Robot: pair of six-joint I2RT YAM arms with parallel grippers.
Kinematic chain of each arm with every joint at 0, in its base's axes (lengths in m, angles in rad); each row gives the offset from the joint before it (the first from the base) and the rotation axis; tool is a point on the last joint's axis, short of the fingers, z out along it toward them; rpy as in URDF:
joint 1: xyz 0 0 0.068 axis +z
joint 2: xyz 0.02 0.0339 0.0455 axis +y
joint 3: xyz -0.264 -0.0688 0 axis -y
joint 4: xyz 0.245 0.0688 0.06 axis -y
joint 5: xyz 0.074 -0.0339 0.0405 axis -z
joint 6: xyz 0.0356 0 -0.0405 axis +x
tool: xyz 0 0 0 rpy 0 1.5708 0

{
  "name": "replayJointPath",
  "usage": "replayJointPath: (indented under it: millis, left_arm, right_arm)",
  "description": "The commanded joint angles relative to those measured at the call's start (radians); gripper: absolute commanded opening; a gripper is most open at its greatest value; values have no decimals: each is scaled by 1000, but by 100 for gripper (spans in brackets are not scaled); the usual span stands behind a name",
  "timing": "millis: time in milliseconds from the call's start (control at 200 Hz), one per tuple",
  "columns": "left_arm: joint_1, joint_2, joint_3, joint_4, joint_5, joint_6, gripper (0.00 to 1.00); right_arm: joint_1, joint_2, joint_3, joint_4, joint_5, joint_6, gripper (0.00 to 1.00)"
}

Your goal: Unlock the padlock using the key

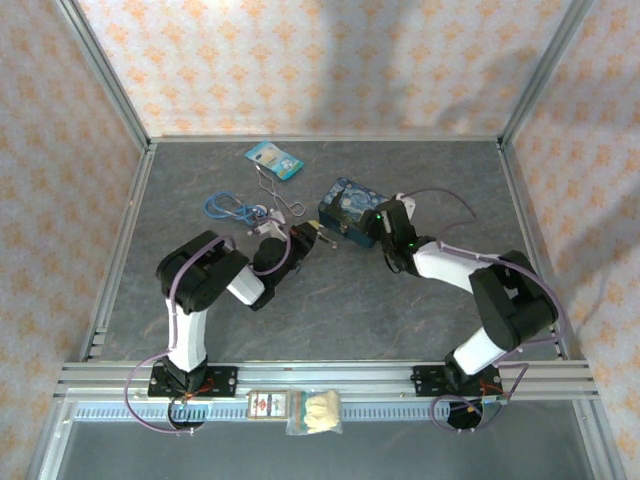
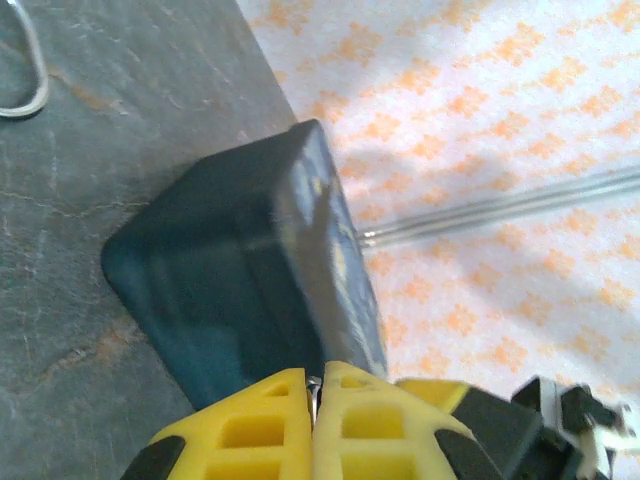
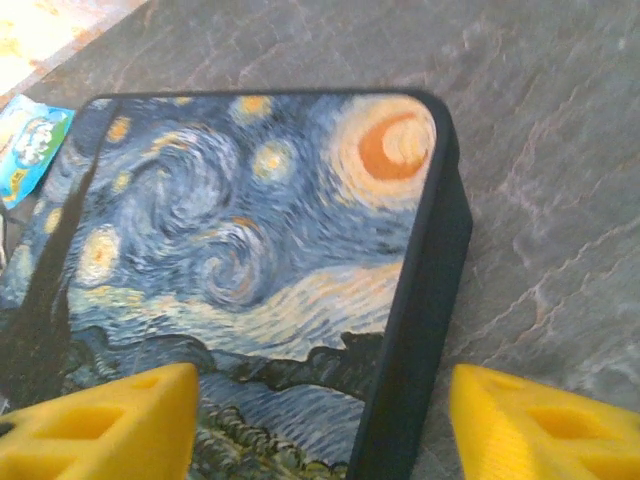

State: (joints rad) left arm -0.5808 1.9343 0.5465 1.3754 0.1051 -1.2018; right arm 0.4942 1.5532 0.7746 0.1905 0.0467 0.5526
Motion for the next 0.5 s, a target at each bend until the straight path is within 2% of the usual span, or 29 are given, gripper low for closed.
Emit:
replayJointPath:
  millis: [0,90,105,120,195,330,495]
  left_arm:
    - [32,-100,-48,-72,145,60,0]
    - [44,-172,-64,-221,250,105,0]
    - [44,-183,-66,-254,257,116,0]
    - [45,-202,-68,-287,268,133,0]
    - [43,-285,-61,-497,278,224,0]
    - [44,-410,1,-877,222,405,0]
    - [44,-401,115,-1144,219,533,0]
  right_arm:
    - [-8,-102,40,-26,74,-96,82]
    - [-8,-160,42,-44,131,-143,91]
    - [-9,-168,41,-45,143,-150,98]
    - [-9,-178,38,-48,156,-156,100]
    - [-13,-224,20,-53,213,-189,100]
    - [-40,-286,-40,-33,272,-236,100]
    - [-102,-298,-85,-57,282,-259,100]
